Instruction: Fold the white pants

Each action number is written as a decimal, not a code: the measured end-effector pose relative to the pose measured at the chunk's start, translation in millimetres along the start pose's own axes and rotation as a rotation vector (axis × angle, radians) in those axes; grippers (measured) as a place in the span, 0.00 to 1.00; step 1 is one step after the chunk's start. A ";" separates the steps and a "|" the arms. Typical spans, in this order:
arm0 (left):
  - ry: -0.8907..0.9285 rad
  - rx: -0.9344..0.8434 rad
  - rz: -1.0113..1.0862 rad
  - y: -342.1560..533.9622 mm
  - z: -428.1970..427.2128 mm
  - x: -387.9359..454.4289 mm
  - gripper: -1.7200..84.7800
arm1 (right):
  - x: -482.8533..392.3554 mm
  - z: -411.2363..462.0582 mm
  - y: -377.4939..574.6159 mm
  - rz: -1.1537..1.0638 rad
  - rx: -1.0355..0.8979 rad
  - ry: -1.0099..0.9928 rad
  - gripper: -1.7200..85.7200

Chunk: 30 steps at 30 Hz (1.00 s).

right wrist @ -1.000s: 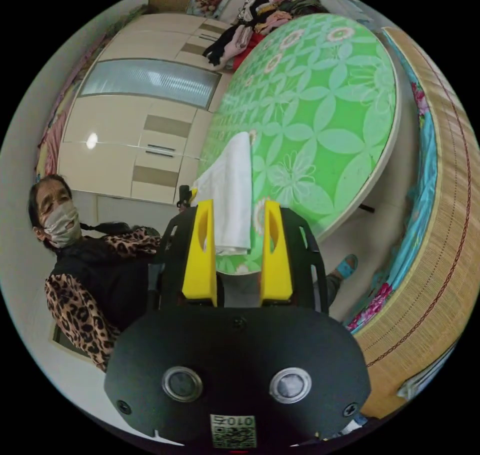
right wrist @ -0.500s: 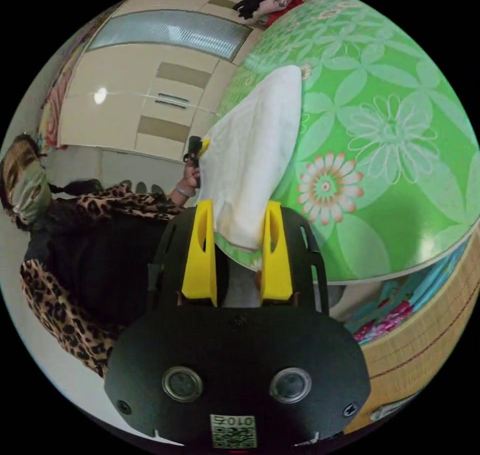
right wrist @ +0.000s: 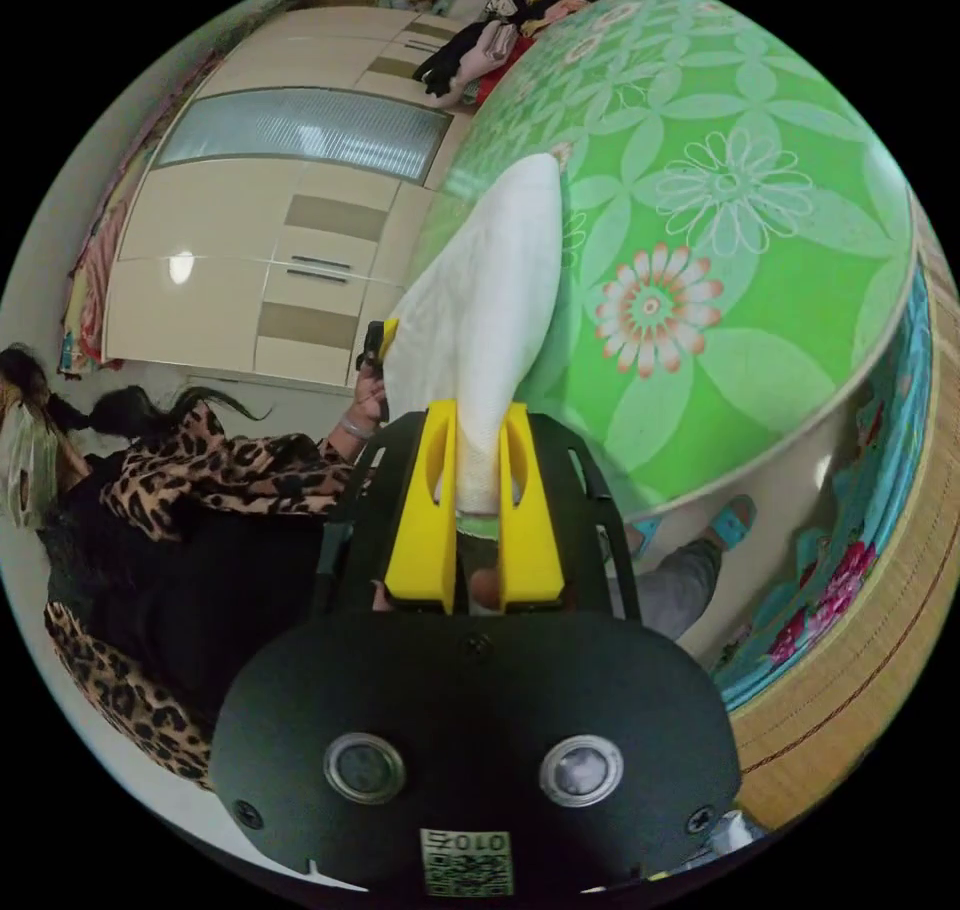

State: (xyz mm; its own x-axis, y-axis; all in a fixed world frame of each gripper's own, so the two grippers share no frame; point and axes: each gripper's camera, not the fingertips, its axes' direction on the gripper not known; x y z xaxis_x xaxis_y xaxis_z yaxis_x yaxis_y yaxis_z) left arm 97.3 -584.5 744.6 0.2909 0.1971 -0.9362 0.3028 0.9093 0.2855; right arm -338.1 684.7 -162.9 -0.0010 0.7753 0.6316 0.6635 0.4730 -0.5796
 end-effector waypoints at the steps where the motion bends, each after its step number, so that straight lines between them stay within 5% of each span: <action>1: 0.005 -0.018 0.000 -1.9 8.4 4.3 0.03 | 2.7 9.2 18.1 0.025 0.024 0.031 0.11; 8: 0.049 -0.182 0.007 -7.7 73.3 35.2 0.03 | 60.0 77.2 133.4 0.215 0.210 0.017 0.11; 18: -0.136 -0.218 0.027 21.0 186.6 158.9 0.03 | 165.5 139.2 263.5 0.142 0.331 -0.188 0.08; 23: -0.059 -0.507 0.100 48.4 411.8 241.7 0.03 | 202.3 111.7 419.0 0.220 0.579 -0.133 0.07; 30: 0.245 -1.021 0.162 160.9 765.5 375.4 0.03 | 165.5 93.9 701.9 0.435 1.049 0.204 0.07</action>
State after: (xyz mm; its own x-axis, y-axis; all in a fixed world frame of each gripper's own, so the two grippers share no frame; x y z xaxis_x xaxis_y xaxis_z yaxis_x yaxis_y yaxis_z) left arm 950.0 -644.9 595.8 0.0341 0.3084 -0.9507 -0.6613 0.7202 0.2099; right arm 57.2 1184.4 -513.5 0.2601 0.9211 0.2896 -0.3700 0.3721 -0.8513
